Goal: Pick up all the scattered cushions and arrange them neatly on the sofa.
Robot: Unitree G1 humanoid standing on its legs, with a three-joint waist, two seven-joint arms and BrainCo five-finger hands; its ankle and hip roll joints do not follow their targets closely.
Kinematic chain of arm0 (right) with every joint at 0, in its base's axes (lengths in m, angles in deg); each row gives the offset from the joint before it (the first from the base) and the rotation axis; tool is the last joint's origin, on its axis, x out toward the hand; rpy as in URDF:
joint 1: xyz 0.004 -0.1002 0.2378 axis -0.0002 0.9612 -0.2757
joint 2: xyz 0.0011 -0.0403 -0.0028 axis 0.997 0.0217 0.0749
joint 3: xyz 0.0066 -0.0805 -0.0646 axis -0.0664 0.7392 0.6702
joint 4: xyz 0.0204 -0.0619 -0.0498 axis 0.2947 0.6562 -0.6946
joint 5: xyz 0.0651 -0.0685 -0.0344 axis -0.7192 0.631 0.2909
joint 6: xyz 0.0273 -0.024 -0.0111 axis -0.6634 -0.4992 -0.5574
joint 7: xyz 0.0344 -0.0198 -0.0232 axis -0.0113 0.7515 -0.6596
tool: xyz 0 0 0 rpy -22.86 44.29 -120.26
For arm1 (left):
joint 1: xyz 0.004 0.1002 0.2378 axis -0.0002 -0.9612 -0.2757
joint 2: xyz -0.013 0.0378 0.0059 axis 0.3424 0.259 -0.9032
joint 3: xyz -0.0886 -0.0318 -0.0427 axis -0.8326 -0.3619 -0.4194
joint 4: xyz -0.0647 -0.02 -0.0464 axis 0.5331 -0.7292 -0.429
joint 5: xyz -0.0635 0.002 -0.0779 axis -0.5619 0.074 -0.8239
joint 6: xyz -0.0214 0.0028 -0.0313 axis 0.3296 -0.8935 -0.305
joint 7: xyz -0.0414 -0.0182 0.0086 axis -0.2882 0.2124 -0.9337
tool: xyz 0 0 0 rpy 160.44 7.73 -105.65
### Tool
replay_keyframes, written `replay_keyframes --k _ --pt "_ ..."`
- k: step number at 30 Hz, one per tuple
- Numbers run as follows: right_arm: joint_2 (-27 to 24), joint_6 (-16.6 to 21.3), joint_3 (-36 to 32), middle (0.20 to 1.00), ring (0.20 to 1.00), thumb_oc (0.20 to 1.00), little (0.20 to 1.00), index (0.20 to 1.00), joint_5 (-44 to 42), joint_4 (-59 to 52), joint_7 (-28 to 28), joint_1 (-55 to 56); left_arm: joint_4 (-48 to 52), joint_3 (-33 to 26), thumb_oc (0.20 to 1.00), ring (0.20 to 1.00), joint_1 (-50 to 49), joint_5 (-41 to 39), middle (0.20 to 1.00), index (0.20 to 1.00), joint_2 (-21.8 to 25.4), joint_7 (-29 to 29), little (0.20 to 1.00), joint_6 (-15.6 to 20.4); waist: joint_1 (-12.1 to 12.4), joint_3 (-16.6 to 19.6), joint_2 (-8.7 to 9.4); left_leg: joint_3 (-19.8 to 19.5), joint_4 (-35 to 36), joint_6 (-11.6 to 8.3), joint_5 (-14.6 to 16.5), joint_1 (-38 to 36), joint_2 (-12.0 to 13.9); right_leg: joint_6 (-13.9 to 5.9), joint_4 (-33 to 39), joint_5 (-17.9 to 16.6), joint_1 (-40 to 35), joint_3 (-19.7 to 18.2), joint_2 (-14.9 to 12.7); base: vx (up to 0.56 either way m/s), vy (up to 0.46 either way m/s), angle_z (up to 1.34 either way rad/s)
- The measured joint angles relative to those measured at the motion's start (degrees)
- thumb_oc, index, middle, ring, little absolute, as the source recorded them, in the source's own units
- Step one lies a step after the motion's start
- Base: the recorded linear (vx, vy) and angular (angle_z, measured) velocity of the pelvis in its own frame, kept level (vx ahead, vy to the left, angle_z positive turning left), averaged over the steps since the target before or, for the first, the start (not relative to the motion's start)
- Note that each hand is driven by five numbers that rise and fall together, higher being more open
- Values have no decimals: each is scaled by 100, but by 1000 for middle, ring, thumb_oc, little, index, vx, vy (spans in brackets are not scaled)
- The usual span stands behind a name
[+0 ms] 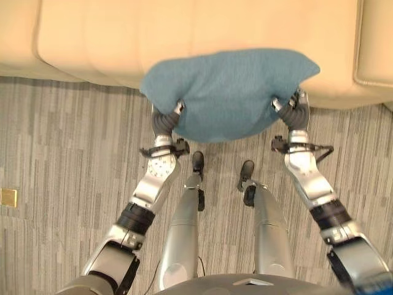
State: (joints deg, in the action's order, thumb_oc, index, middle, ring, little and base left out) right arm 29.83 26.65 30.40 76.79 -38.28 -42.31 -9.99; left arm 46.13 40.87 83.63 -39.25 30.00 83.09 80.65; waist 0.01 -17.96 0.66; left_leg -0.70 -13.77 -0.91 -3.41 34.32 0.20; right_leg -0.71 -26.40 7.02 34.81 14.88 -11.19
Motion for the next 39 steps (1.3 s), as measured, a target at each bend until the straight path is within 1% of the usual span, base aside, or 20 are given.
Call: replay_keyframes --k 3,7,10,12,14,16,18,19,20,21,24,26,29,31,33,35,36,37,38,39 --pt "28 81 -19 200 200 200 200 200 -1 -62 -336 715 7 9 200 200 -615 135 200 200 104 -204 200 -6 -36 355 69 35 302 117 123 -1096 -71 -173 574 -19 -1196 7 20 282 167 0" --pt "221 79 -71 200 200 200 200 200 -22 -62 -519 863 -10 -82 200 200 -864 126 200 200 91 -208 200 -11 -32 404 151 249 354 246 325 -1742 -133 -280 777 -116 -1784 -186 29 170 145 -30" --pt "196 69 -79 200 200 200 200 200 -18 -104 -590 868 -27 -104 200 200 -877 125 200 200 69 -209 200 -21 -82 427 113 454 322 401 604 -2226 -117 -793 28 -512 -1730 -587 -2 181 106 -41" --pt "192 72 -80 200 200 200 200 200 -5 -161 -605 940 -29 -104 200 200 -967 126 200 200 25 -220 200 -21 -102 559 80 536 483 449 652 -2539 -110 -930 -488 -564 -1576 -853 15 222 -43 -26" --pt "195 76 -79 200 200 200 200 200 -2 -214 -657 989 -29 -84 200 200 -1063 123 200 200 -34 -242 200 -21 -82 906 101 581 676 444 633 -2577 -135 -757 37 -359 -1532 -893 166 293 -117 -19" --pt "191 77 -81 200 200 200 200 200 0 -311 -700 1012 -33 -151 200 200 -1063 120 200 200 -51 -238 200 -24 -64 927 73 553 835 425 591 -2671 -134 -679 906 -314 -1551 -926 417 215 -109 -11" --pt "181 67 -113 200 200 200 200 200 -1 -309 -694 1156 -58 -128 200 200 -1090 125 200 200 -23 -290 200 -49 -221 926 87 395 982 367 521 -2967 -251 -652 1719 -712 -1810 -918 510 312 -175 61" --pt "177 67 -151 200 200 200 200 200 1 -318 -696 1310 -63 -53 200 200 -1156 125 200 200 -125 -297 200 -88 -248 941 106 242 1006 255 608 -3174 -325 -414 1813 -962 -2055 -950 516 309 -199 105" --pt "112 69 -224 200 200 200 200 200 0 -312 -684 1543 -56 -12 200 200 -1298 127 200 200 -324 -317 200 -116 -268 1074 -82 24 983 169 666 -3259 -206 -105 1990 -1050 -2330 -824 617 214 -212 71" --pt "11 64 -231 200 200 200 200 200 0 -298 -687 1596 -44 3 200 200 -1382 125 200 200 -447 -342 200 -122 -228 1115 -172 -20 963 77 675 -3328 -88 -8 2147 -1001 -2508 -729 742 135 -197 76" --pt "-114 66 -401 200 200 200 200 200 0 -360 -686 1684 -60 174 200 200 -1263 122 200 200 -382 -434 200 -136 -254 1058 39 269 -1449 -240 679 -2104 41 301 2386 -882 -2870 -374 768 98 -128 59" --pt "-108 70 -393 200 200 200 200 200 -1 -364 -683 1670 -61 172 200 200 -1293 117 200 200 -380 -442 200 -136 -231 1053 53 522 -1788 -201 725 -1927 292 466 2390 -758 -2981 -299 873 147 -41 7" --pt "-69 70 -461 200 200 200 200 200 -3 -391 -679 1663 -61 196 200 200 -1245 120 200 200 -384 -566 200 -149 -288 1007 160 858 -535 -124 795 -1967 419 528 2523 -690 -3070 -265 937 183 13 14" --pt "-47 67 -536 200 200 200 200 200 -13 -367 -671 1643 -65 240 200 200 -1237 116 200 200 -403 -632 200 -227 -211 898 305 791 431 -280 541 -1864 333 534 2780 -716 -3305 -271 979 199 69 -5" --pt "-44 67 -530 200 200 200 200 200 -14 -377 -672 1627 -66 234 200 200 -1272 74 200 200 -347 -630 200 -266 -156 887 245 799 462 -221 315 -1723 457 492 2777 -686 -3466 -291 1125 212 119 -37" --pt "-56 67 -468 200 200 200 200 200 -13 -389 -673 1651 -64 239 200 200 -1300 74 200 200 -288 -633 200 -274 -230 936 103 791 611 -111 162 -2055 378 367 2622 -463 -3623 -435 1202 150 129 -43" --pt "-132 69 -460 200 200 200 200 200 -9 -472 -675 1676 -41 263 200 200 -1313 75 200 200 -372 -643 200 -273 -247 982 -162 742 780 82 -90 -2335 402 271 2461 -289 -3627 -529 1331 290 358 -51" --pt "20 63 -447 200 200 200 200 200 -18 -578 -672 1658 -46 291 200 200 -1239 72 200 200 -265 -652 200 -291 -388 970 -94 892 990 362 65 -2658 78 -23 1653 135 -3420 -634 903 218 306 -76" --pt "111 64 -431 200 200 200 200 200 -16 -618 -680 1593 -33 286 200 200 -1226 73 200 200 -214 -653 200 -291 -370 940 -158 1134 1114 552 175 -2943 -77 -274 179 315 -2799 -764 603 187 296 -53" --pt "153 63 -446 200 200 200 200 200 -16 -700 -679 1641 -30 296 200 200 -1199 75 200 200 -182 -661 200 -290 -391 943 -154 1195 1112 571 195 -3062 -212 -572 -1098 405 -2254 -771 298 100 130 -32"
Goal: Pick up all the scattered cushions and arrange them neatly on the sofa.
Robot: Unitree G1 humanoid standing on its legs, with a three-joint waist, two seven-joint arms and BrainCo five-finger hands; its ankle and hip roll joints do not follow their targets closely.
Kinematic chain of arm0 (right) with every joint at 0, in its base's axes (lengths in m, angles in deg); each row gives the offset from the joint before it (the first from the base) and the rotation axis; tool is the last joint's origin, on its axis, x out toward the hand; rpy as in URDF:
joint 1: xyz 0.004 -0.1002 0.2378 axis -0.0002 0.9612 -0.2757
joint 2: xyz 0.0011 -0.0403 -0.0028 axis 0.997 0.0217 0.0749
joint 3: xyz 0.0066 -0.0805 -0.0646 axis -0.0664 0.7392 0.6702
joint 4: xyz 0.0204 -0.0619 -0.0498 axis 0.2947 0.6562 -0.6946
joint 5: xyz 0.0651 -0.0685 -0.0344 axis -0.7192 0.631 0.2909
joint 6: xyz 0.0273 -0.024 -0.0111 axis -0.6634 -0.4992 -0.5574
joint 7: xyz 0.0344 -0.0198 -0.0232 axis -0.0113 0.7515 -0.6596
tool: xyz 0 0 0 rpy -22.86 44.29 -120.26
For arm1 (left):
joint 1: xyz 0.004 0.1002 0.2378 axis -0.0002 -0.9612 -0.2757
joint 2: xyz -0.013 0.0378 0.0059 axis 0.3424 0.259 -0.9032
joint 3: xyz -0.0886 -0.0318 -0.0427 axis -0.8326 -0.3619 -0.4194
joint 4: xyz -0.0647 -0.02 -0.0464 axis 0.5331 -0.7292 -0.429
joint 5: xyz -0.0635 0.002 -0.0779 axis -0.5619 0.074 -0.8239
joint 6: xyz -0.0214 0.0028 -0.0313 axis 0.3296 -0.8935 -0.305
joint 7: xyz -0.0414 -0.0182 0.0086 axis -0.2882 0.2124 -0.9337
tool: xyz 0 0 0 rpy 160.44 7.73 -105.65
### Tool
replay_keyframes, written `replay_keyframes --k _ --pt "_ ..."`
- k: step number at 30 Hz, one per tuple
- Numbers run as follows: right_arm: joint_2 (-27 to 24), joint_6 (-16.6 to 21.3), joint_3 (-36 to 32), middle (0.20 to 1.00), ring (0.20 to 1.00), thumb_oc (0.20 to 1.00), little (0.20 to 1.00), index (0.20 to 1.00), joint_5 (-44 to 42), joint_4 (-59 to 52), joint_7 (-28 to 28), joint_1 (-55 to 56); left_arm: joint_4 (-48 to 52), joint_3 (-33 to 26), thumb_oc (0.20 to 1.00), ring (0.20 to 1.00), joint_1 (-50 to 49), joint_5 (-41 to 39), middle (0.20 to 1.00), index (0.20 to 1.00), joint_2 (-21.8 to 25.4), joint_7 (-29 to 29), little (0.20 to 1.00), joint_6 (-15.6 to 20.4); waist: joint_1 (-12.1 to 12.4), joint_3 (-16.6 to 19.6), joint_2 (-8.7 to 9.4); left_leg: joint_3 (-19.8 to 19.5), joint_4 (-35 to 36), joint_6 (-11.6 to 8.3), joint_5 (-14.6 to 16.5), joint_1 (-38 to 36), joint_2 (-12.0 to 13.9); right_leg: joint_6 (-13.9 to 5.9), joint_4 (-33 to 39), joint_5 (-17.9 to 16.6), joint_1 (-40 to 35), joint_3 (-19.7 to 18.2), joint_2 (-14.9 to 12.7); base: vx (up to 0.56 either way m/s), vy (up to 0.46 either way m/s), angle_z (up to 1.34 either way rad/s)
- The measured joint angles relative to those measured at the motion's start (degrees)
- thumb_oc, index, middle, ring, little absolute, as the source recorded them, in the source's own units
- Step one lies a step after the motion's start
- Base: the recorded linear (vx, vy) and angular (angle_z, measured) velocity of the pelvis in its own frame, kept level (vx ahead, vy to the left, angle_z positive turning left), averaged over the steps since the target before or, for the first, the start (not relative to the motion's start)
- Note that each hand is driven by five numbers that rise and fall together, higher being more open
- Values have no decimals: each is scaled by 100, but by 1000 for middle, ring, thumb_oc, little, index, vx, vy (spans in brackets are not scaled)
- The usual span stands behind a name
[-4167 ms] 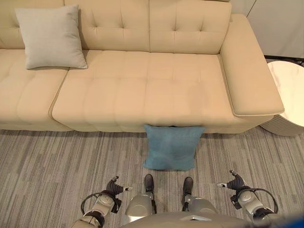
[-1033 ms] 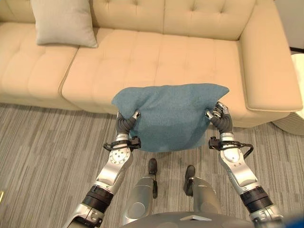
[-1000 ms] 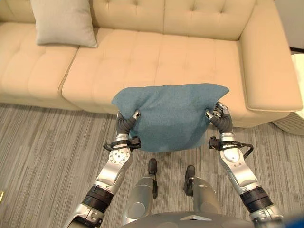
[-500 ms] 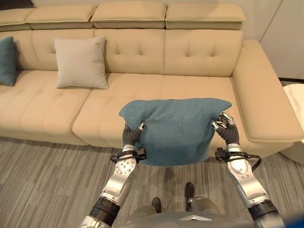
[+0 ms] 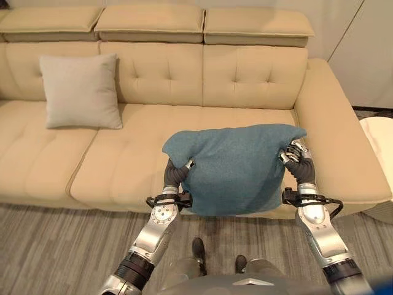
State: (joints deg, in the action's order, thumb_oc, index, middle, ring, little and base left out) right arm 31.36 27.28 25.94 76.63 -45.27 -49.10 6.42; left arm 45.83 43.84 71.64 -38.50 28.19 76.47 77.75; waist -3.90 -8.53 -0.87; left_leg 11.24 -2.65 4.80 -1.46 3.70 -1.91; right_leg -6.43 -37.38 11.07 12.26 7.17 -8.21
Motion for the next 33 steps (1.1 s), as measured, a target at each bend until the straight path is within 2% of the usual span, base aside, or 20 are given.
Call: replay_keyframes --k 1,2,3,5,6,8,10,11,12,13,14,16,17,20,22,23,26,27,30,33 --pt "40 5 46 200 200 200 200 200 4 -77 -7 74 9 -8 200 200 8 2 200 200 20 -2 200 9 18 2 84 3 26 75 61 -116 -150 -169 -483 9 264 -20 -225 227 145 -9" --pt "63 5 84 200 200 200 200 200 10 -85 -23 -14 10 -134 200 200 -2 -2 200 200 64 9 200 17 132 -12 161 130 -88 234 241 -157 -284 -352 -945 -206 626 -30 -504 228 38 -9" --pt "56 1 114 200 200 200 200 200 10 -86 -38 -14 12 -170 200 200 -13 -2 200 200 51 16 200 14 153 -29 100 132 -49 235 292 -208 -289 -293 -899 -160 721 34 -524 235 -7 -18" --pt "51 -3 139 200 200 200 200 200 11 -86 -142 -47 19 -316 200 200 -17 -2 200 200 91 21 200 34 172 -55 20 144 72 205 309 -292 -299 -198 209 -125 717 201 -484 191 -76 -10" --pt "37 -3 182 200 200 200 200 200 8 -78 -183 -99 11 -403 200 200 -17 -2 200 200 121 21 200 48 183 -64 23 159 74 76 418 -290 -314 -165 911 -175 778 328 -427 224 -130 -23" --pt "-5 -6 251 200 200 200 200 200 7 -52 -220 -169 -3 -442 200 200 -15 -1 200 200 144 21 200 49 146 -82 6 201 47 100 471 -309 -341 -121 1928 -603 874 338 -289 193 -148 -8" --pt "-6 -5 171 200 200 200 200 200 6 -52 -222 -165 0 -388 200 200 -6 -1 200 200 104 3 200 49 45 -67 33 12 47 52 523 -330 -356 -32 2309 -1052 607 236 -157 218 -209 38" --pt "-4 -6 144 200 200 200 200 200 7 -48 -222 -163 -3 -359 200 200 -14 -3 200 200 90 3 200 48 32 -70 51 -26 54 45 527 -370 -356 12 2420 -1082 476 276 -108 226 -274 59" --pt "-6 1 67 200 200 200 200 200 8 34 -220 -165 -12 -312 200 200 -43 -7 200 200 -9 -2 200 42 22 -87 42 -232 -20 -108 597 -450 -305 324 2805 -1218 -29 283 114 204 -278 74" --pt "-5 -3 -30 200 200 200 200 200 6 179 -206 -125 -14 -226 200 200 -39 -3 200 200 -70 -6 200 36 -1 -88 67 -345 -379 -232 609 -368 -246 479 3087 -1275 -328 358 175 145 -243 106" --pt "-47 -2 -176 200 200 200 200 200 6 208 -173 -122 14 -117 200 200 -30 -4 200 200 -123 -10 200 41 65 -55 188 -211 -1680 -324 596 289 -133 621 3212 -1225 -465 505 126 105 -164 79" --pt "-130 0 -141 200 200 200 200 200 8 210 -152 -218 11 -132 200 200 -27 -2 200 200 -131 -10 200 41 167 -53 186 -38 -3046 -541 554 886 196 841 3368 -1215 -718 523 225 111 -69 4" --pt "-118 -1 -136 200 200 200 200 200 7 178 -139 -204 19 -154 200 200 -32 -2 200 200 -112 -10 200 42 170 -38 203 -38 -3078 -562 683 951 293 884 3411 -1186 -781 517 269 159 -12 -20" --pt "-190 0 -157 200 200 200 200 200 6 138 -105 -210 22 -126 200 200 155 4 200 200 -117 -16 200 41 65 -47 249 -129 -1570 -683 725 834 567 927 3589 -1118 -888 465 368 117 33 0" --pt "-260 0 -194 200 200 200 200 200 5 143 -42 -222 14 -107 200 200 307 10 200 200 -171 -23 200 39 20 -66 278 -269 -375 -887 427 840 802 927 3732 -1183 -989 471 515 84 66 -18" --pt "-257 0 -194 200 200 200 200 200 5 147 -19 -211 8 -106 200 200 306 8 200 200 -171 -23 200 38 20 -70 285 -306 -340 -930 256 777 843 917 3771 -1188 -1041 457 552 102 84 -40" --pt "-281 0 -199 200 200 200 200 200 5 125 -5 -205 11 -95 200 200 265 5 200 200 -222 -24 200 32 -4 -38 95 -637 173 -893 -280 32 783 836 3800 -1140 -1213 287 756 137 102 -39" --pt "-211 -6 -245 200 200 200 200 200 3 122 -2 -181 8 -56 200 200 271 5 200 200 -216 -35 200 24 -155 -29 46 -562 549 -781 -303 -260 766 721 3806 -1085 -1322 314 751 138 122 0" --pt "-152 -12 -241 200 200 200 200 200 7 123 -18 -189 17 -37 200 200 243 9 200 200 -11 -32 200 12 -94 31 50 -512 794 -639 -261 -583 407 404 3956 -1090 -1593 281 412 160 160 3" --pt "-157 -72 -122 200 200 200 200 200 14 124 -46 -204 15 -181 200 200 234 87 200 200 76 -23 200 1 77 205 18 -340 797 -524 -148 -707 293 301 4016 -1117 -1677 151 294 97 85 -18"
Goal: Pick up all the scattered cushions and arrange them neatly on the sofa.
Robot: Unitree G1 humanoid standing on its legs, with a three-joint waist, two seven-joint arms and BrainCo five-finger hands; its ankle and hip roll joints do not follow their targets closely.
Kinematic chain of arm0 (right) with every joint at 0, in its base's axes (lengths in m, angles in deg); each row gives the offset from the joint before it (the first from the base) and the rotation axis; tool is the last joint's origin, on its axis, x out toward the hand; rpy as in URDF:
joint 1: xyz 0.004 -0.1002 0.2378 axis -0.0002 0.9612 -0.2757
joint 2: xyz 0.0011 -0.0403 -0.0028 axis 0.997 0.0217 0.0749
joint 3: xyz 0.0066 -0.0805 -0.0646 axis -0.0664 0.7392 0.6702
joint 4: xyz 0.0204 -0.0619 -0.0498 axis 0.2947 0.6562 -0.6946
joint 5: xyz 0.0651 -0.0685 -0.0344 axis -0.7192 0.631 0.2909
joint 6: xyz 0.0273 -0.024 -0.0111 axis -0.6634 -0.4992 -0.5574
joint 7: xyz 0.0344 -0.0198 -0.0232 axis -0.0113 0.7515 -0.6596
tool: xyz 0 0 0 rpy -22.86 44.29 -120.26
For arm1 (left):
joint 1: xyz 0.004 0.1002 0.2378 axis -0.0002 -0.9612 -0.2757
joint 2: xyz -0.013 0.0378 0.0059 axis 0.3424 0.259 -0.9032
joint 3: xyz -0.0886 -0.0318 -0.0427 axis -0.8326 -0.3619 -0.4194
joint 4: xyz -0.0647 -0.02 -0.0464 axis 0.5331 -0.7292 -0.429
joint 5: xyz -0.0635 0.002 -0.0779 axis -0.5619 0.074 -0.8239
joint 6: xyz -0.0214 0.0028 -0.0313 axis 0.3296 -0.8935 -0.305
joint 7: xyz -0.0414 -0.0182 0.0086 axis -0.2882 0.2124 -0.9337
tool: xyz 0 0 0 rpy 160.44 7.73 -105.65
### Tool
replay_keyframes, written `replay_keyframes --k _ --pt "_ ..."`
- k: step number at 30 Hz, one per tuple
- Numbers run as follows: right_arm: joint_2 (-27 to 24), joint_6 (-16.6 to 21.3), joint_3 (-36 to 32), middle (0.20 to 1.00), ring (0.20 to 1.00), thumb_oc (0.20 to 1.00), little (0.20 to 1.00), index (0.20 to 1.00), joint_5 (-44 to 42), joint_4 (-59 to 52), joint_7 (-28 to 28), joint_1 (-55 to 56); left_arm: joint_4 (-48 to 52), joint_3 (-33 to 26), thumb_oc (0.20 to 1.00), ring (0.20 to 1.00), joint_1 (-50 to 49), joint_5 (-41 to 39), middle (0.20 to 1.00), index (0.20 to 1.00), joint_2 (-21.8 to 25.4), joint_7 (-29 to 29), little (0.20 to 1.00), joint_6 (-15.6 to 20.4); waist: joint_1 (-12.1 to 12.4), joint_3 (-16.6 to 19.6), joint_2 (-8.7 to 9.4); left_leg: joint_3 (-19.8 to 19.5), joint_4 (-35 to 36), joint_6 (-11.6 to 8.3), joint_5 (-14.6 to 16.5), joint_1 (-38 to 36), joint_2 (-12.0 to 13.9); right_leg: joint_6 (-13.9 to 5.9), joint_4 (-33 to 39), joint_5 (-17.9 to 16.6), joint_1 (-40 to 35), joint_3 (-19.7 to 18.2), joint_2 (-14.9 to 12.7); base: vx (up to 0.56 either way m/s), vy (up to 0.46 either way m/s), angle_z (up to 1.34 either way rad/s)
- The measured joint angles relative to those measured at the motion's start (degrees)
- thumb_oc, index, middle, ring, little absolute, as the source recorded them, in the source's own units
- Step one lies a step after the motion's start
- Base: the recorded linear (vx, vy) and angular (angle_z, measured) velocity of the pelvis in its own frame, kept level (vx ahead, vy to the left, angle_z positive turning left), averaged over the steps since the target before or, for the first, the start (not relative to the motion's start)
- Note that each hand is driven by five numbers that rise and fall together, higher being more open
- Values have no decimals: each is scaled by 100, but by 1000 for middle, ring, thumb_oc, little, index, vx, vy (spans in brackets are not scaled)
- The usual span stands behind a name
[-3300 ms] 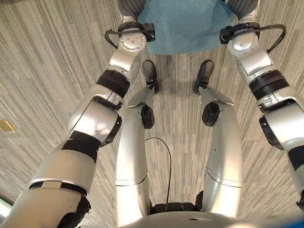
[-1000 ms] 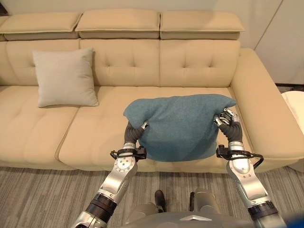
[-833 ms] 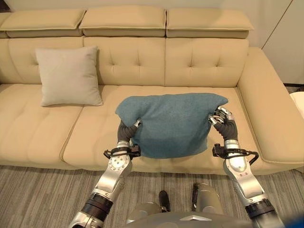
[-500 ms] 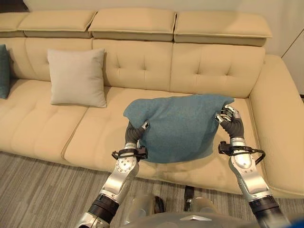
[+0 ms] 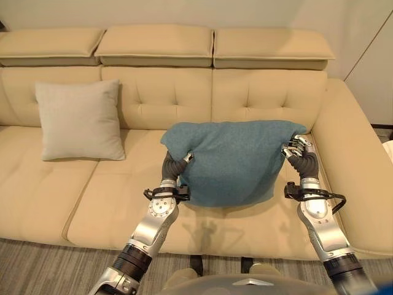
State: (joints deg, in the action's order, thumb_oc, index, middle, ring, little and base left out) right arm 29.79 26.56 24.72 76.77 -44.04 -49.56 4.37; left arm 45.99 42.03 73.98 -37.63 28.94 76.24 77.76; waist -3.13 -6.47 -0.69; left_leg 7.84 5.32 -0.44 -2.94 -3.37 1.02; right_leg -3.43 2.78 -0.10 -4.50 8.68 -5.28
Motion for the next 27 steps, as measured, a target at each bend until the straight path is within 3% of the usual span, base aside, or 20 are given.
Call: replay_keyframes --k 7,10,12,13,16,19,27 --pt "-134 -131 254 200 200 200 200 200 151 390 156 -1002 -399 -44 200 200 795 413 200 200 42 267 200 -72 40 172 77 21 0 50 -37 58 -52 -73 247 -165 -42 -1 -39 56 20 -1" --pt "-173 -135 524 200 200 200 200 200 235 1119 505 -2286 -1254 49 200 200 1949 480 200 200 -47 543 200 -120 21 230 17 32 -3 119 -178 435 -46 -79 249 -288 324 2 -31 -148 -6 0" --pt "-318 -187 683 200 200 200 200 200 238 1915 784 -3707 -2136 216 200 200 3383 477 200 200 4 778 200 -132 44 174 -89 -48 -8 151 -459 1193 -36 -106 248 -523 1039 33 -17 -211 -2 15" --pt "-354 -188 700 200 200 200 200 200 239 2044 891 -3959 -2203 259 200 200 3649 477 200 200 37 833 200 -130 68 59 -153 -55 -13 164 -526 1330 -32 -102 247 -569 1171 64 -13 -167 4 20" --pt "-753 -275 1165 200 200 200 200 200 232 2994 985 -5364 -3349 311 200 200 5020 466 200 200 393 995 200 -102 91 -277 -380 -77 -8 -28 -681 2143 29 -106 250 -787 1987 75 43 -33 5 0" --pt "-1054 -376 1518 200 200 200 200 200 226 3035 946 -5427 -3444 507 200 200 5155 465 200 200 591 1023 200 -90 92 -416 -367 -38 -2 -39 -688 2279 58 -76 252 -795 2146 44 69 4 19 -9" --pt "-1242 -376 1955 200 200 200 200 200 219 3259 943 -5903 -3964 634 200 200 5606 397 200 200 692 990 200 -9 67 -576 -301 73 -5 40 -735 2796 102 -19 244 -852 2727 -8 115 -1 4 -7"
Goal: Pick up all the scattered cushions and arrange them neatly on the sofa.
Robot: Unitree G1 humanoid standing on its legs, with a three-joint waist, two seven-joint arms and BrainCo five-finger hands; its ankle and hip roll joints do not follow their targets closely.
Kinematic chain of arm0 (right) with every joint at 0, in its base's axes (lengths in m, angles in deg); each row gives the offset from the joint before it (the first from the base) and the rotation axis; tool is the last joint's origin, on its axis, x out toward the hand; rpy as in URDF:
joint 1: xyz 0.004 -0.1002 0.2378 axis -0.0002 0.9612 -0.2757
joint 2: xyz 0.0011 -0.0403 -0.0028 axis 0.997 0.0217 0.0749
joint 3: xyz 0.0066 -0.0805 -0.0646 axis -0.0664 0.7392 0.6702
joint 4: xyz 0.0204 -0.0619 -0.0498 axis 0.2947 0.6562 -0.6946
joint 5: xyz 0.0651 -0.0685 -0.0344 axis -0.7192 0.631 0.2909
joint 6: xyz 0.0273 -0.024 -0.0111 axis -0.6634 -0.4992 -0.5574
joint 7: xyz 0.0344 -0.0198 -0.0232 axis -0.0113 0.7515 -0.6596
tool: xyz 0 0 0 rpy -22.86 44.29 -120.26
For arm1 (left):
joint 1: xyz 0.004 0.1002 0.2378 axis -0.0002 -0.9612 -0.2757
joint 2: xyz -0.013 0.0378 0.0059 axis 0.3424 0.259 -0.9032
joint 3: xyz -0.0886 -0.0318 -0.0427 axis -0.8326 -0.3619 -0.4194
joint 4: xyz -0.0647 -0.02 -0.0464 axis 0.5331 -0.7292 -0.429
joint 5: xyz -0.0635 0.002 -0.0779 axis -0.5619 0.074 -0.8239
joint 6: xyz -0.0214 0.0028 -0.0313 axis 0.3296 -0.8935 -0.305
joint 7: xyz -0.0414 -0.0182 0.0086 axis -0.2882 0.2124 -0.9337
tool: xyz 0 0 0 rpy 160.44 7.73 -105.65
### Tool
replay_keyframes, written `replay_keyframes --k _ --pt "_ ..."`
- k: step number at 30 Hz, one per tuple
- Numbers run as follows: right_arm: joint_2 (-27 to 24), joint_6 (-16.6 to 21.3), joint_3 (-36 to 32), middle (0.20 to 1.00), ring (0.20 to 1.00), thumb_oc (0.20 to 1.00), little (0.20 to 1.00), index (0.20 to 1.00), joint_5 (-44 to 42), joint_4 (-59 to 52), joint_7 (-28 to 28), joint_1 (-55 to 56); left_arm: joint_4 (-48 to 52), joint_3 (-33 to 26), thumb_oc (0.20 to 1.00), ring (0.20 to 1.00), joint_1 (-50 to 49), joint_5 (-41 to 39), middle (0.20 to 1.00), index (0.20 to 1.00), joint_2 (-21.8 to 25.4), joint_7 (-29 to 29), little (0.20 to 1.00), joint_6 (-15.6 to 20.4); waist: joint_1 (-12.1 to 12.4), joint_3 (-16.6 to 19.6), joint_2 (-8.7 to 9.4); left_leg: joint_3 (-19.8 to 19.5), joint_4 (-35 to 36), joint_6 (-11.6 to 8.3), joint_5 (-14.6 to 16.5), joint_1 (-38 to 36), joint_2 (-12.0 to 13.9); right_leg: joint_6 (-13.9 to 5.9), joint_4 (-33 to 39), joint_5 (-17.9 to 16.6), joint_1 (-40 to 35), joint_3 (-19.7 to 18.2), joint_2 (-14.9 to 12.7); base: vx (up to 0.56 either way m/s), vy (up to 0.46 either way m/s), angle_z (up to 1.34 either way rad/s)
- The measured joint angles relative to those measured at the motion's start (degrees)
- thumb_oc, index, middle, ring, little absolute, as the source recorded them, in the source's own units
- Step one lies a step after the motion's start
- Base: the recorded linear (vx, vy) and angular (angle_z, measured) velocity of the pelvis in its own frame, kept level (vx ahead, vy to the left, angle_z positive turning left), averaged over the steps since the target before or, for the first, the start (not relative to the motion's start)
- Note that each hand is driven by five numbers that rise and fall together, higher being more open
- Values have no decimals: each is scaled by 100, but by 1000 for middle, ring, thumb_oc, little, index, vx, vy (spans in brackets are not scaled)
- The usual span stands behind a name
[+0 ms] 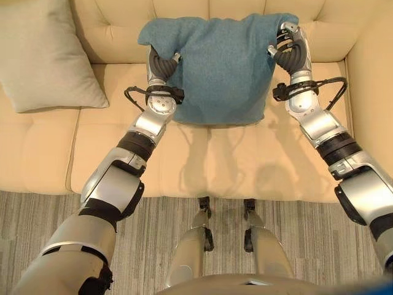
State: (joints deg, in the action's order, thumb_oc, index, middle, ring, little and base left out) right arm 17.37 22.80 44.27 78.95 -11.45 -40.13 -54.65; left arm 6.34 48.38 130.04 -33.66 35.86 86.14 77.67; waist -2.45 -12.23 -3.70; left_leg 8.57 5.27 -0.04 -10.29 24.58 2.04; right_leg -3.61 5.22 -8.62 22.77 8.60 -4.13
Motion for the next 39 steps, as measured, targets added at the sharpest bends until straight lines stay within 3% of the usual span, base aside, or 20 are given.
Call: replay_keyframes --k 7,12,39 --pt "10 25 30 200 200 200 200 200 2 155 101 -328 -142 -22 200 200 200 -40 200 200 -23 36 200 298 -1 10 31 -25 -1 0 0 299 -1 -1 0 0 292 5 4 0 0 0" --pt "-5 29 31 200 200 200 200 200 3 230 115 -435 -311 -18 200 200 427 -40 200 200 6 31 200 299 -7 85 157 -64 -2 -2 -2 461 2 0 0 -3 457 9 10 -2 -2 1" --pt "-118 -6 283 200 200 200 200 200 5 601 391 -951 -323 -17 200 200 702 -271 200 200 -168 197 200 291 -6 82 171 -233 -29 17 -44 581 -11 -13 -1 -32 473 164 -2 -5 -5 2"
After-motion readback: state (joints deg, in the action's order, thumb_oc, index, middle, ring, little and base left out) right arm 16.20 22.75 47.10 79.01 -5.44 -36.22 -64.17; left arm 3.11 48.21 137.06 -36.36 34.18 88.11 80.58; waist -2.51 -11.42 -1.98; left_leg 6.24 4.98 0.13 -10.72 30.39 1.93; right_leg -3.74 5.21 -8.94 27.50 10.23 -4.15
